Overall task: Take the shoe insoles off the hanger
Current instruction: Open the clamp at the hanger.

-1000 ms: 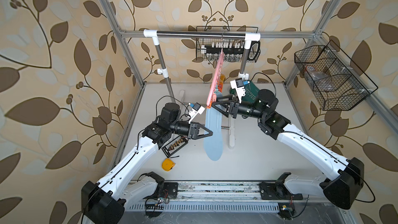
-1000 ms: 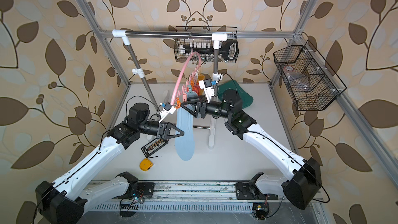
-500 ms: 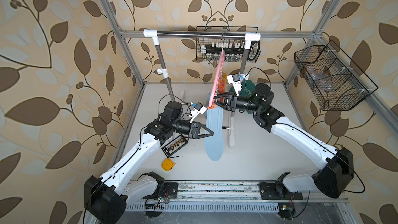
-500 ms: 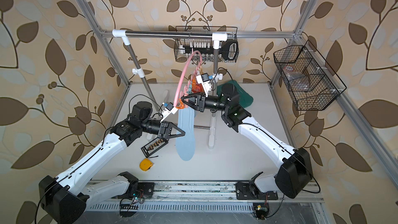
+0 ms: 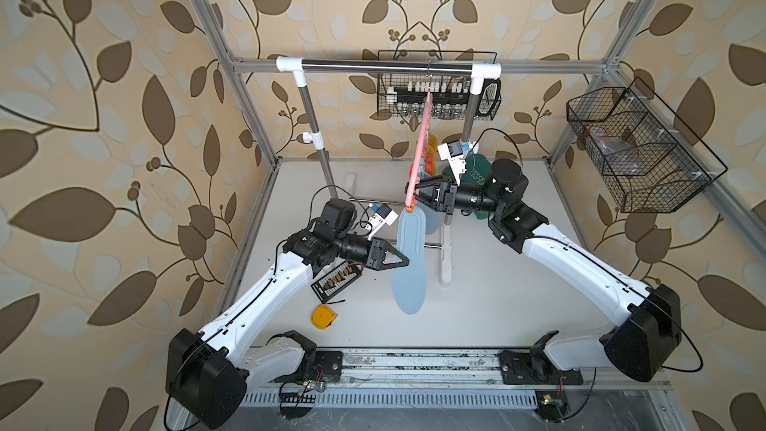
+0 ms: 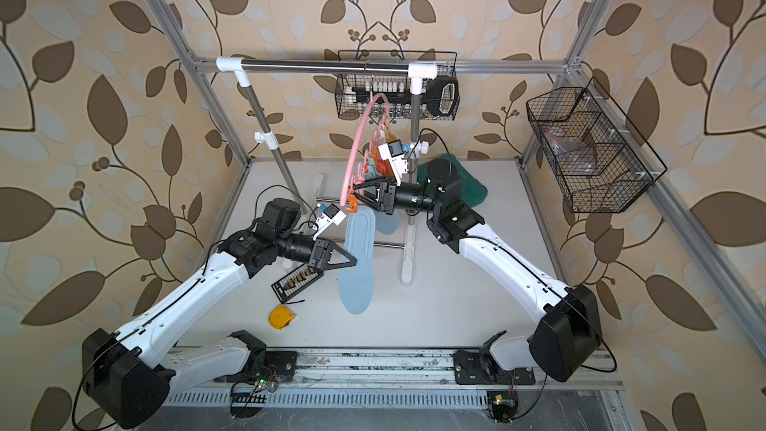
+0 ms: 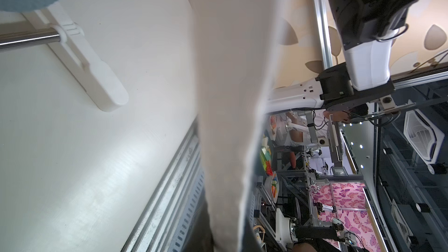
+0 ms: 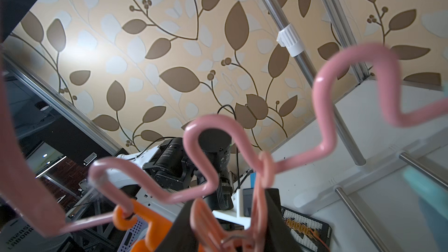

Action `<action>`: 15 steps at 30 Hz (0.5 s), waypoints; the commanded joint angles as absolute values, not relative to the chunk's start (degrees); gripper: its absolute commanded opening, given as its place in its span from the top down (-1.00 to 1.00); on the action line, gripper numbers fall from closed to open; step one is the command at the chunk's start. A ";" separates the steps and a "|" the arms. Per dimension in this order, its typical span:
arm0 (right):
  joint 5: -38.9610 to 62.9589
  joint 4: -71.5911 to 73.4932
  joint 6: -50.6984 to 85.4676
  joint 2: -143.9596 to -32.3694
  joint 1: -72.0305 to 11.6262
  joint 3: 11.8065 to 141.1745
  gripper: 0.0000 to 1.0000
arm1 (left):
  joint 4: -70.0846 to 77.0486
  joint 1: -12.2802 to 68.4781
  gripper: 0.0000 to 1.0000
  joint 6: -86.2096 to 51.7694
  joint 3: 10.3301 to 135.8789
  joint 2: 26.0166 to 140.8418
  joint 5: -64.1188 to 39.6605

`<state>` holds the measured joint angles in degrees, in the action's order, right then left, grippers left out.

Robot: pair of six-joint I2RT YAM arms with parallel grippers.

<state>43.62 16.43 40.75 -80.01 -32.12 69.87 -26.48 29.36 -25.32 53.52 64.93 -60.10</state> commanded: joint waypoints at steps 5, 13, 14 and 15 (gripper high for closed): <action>38.05 8.28 34.56 -77.19 -31.99 66.82 -0.04 | -26.46 29.98 0.71 -26.50 52.77 64.47 -58.90; 37.18 3.42 35.46 -70.54 -31.73 59.16 -0.18 | -22.81 30.01 0.74 -28.82 51.28 64.42 -59.46; 36.95 2.59 35.58 -69.30 -31.73 58.21 -0.20 | -21.30 29.98 0.73 -29.58 50.64 64.26 -60.03; 36.63 2.25 35.85 -68.06 -31.71 56.91 -0.22 | -19.79 30.01 0.74 -30.20 50.09 64.08 -60.44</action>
<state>37.93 5.15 35.83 -71.37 -31.86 59.11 -23.94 29.39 -28.56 51.27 64.86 -58.72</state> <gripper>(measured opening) 0.604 0.134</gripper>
